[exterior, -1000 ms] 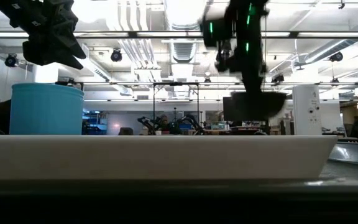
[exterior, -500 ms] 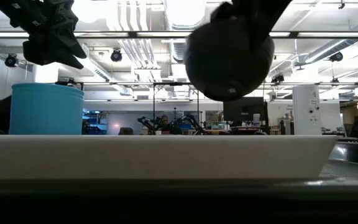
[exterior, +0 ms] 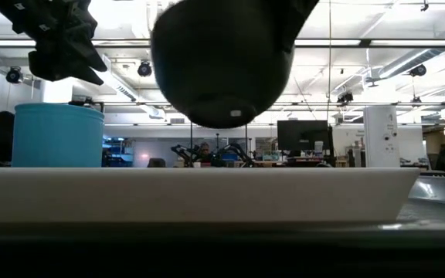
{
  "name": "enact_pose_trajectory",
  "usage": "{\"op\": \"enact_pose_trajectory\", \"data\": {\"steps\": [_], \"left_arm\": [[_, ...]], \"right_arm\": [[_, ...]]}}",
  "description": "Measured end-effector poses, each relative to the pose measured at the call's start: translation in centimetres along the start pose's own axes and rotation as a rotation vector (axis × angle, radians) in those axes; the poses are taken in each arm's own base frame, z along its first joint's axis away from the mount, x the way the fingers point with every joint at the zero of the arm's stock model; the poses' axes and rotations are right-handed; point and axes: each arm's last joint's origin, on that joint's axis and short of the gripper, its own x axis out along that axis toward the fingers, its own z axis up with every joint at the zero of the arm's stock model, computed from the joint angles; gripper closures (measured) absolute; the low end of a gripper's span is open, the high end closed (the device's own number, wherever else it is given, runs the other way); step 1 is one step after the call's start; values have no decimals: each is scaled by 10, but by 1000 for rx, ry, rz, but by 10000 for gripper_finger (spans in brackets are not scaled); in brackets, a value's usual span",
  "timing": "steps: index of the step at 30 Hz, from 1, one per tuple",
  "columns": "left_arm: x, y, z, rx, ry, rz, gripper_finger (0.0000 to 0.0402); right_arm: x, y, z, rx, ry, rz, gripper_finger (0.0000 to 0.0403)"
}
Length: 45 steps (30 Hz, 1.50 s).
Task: Set up tray
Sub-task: Put the black bowl on the white plate
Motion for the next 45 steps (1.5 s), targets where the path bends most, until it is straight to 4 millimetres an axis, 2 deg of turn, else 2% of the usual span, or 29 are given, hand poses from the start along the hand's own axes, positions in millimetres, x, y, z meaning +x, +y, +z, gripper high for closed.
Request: {"op": "enact_pose_trajectory", "data": {"steps": [11,18,27,30,33,45], "left_arm": [[-1,-3,-3,-103,58,-60,282],[-2,-6,-6,-177,84,-81,282],[-3,-9,-8,-172,110,-105,282],[-2,-8,-9,-172,111,-103,282],[-1,-8,-10,-165,113,-100,282],[3,-5,-14,-158,125,-83,282]], "right_arm": [[7,27,26,-79,-18,-2,394],[31,37,40,-106,1,-14,394],[45,48,55,15,-45,-77,394],[57,50,62,49,-64,-71,394],[68,50,63,89,-41,-59,394],[67,54,64,138,-44,-70,394]]}}
